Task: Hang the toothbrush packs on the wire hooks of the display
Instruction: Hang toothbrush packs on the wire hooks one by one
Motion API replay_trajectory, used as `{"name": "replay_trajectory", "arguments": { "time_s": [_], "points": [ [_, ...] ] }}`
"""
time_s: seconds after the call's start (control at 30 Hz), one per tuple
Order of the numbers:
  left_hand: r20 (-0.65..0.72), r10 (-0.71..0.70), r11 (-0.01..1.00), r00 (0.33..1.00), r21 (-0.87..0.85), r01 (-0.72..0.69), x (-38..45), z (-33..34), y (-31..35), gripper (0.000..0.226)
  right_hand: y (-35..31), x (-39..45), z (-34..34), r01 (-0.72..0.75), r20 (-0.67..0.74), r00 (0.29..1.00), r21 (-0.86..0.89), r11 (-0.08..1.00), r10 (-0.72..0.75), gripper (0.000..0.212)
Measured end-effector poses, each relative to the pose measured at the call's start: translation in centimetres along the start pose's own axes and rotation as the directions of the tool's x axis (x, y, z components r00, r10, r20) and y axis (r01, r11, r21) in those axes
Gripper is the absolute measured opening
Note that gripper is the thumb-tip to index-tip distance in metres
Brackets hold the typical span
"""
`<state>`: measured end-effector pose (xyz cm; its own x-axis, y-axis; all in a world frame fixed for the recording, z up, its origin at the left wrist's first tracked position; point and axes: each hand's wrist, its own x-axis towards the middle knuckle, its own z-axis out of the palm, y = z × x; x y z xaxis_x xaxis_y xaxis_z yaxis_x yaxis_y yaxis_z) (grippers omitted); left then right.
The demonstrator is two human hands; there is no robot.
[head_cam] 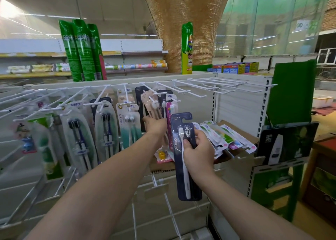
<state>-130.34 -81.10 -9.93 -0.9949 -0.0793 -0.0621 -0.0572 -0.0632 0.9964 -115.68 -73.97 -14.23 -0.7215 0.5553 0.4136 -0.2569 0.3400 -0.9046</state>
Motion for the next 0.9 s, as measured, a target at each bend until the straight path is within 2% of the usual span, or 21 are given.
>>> {"name": "replay_trajectory", "arguments": {
  "time_s": [0.2,0.33,0.57,0.7,0.83,0.9],
  "points": [
    [-0.070,0.033,0.998,0.997,0.062,-0.028,2.4,0.0,-1.6,0.031,-0.3,-0.5,0.3,0.002,0.031,1.000,-0.003,1.000,-0.002,0.035],
    [-0.108,0.102,0.985,0.989,0.147,-0.086,-1.8,-0.6,-0.2,0.016,-0.5,-0.8,0.1,0.011,0.038,0.999,-0.010,1.000,-0.011,0.030],
    [-0.088,0.124,0.979,0.988,0.172,-0.107,-4.0,-1.3,-1.0,0.013,-0.8,-1.5,-0.1,0.020,0.017,1.000,0.009,1.000,-0.020,0.031],
    [-0.043,0.140,0.984,0.989,0.119,-0.134,-4.5,-2.1,-2.7,0.023,-1.0,-2.1,-0.2,0.024,0.008,1.000,0.025,0.999,-0.024,0.029],
    [-0.019,0.193,0.978,0.981,0.080,-0.191,-5.2,-2.8,-4.2,0.016,-1.3,-2.6,-0.4,0.039,0.007,0.999,0.041,0.998,-0.039,0.024],
    [-0.012,0.219,0.972,0.976,0.086,-0.217,-5.2,-3.0,-4.5,0.028,-1.5,-2.6,-0.4,0.052,-0.008,0.999,0.052,0.997,-0.052,0.023]
  ]
}}
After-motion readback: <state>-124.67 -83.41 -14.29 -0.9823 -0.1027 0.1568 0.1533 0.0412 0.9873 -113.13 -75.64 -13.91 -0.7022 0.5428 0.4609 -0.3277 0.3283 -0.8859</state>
